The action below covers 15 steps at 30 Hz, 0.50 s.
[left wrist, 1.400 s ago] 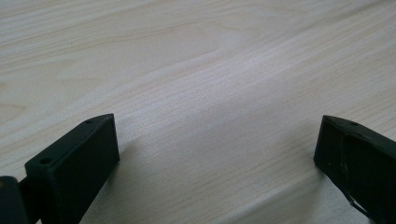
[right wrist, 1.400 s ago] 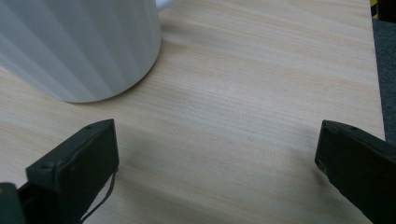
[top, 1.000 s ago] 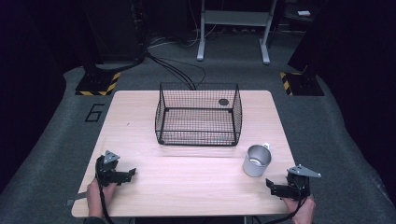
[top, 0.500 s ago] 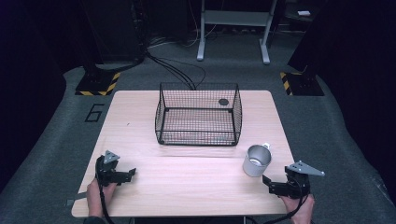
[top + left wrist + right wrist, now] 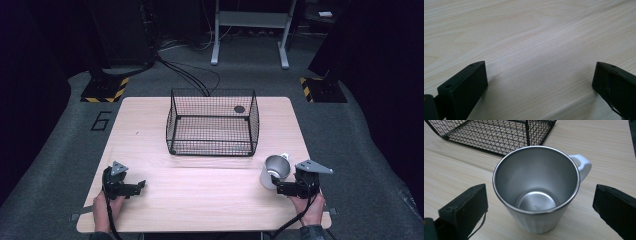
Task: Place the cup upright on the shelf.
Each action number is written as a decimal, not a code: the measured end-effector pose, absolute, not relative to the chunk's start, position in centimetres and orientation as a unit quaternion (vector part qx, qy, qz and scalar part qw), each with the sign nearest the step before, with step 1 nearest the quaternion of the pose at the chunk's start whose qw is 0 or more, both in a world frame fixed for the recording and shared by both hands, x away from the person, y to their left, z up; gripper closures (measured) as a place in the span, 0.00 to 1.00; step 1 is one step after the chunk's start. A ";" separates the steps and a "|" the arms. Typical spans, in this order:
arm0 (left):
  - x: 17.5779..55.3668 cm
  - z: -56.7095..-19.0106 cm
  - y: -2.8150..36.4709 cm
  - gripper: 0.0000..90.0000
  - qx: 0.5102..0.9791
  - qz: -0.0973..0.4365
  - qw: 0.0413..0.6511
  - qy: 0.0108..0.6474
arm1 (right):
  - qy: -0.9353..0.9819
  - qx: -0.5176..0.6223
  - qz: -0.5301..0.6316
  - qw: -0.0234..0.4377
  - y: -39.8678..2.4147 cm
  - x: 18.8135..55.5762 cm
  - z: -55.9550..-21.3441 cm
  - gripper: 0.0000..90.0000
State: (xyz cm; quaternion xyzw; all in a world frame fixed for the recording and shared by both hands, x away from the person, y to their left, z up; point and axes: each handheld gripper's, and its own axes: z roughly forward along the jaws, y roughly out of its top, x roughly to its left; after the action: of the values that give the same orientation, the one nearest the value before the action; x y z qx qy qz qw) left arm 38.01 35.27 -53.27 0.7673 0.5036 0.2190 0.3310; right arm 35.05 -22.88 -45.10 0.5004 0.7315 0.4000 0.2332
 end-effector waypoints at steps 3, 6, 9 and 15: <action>38.0 -53.3 35.3 0.00 0.767 0.219 0.331 0.504 | 0.735 0.497 0.396 0.237 -22.5 35.5 -45.0 0.00; 38.0 -53.3 35.3 0.00 0.768 0.218 0.332 0.503 | 0.740 0.494 0.388 0.241 -22.2 35.9 -44.9 0.00; 38.0 -53.2 35.3 0.00 0.769 0.217 0.329 0.503 | 0.743 0.491 0.381 0.247 -21.9 36.4 -44.9 0.00; 38.0 -53.2 35.3 0.00 0.770 0.214 0.328 0.503 | 0.753 0.484 0.368 0.251 -21.3 37.1 -45.0 0.00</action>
State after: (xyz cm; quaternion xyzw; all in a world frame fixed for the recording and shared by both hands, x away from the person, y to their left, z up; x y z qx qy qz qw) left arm 38.00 35.32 -53.18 0.7705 0.5031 0.2141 0.3278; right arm 37.12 -21.28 -44.99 0.4838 0.7532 0.3680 0.2514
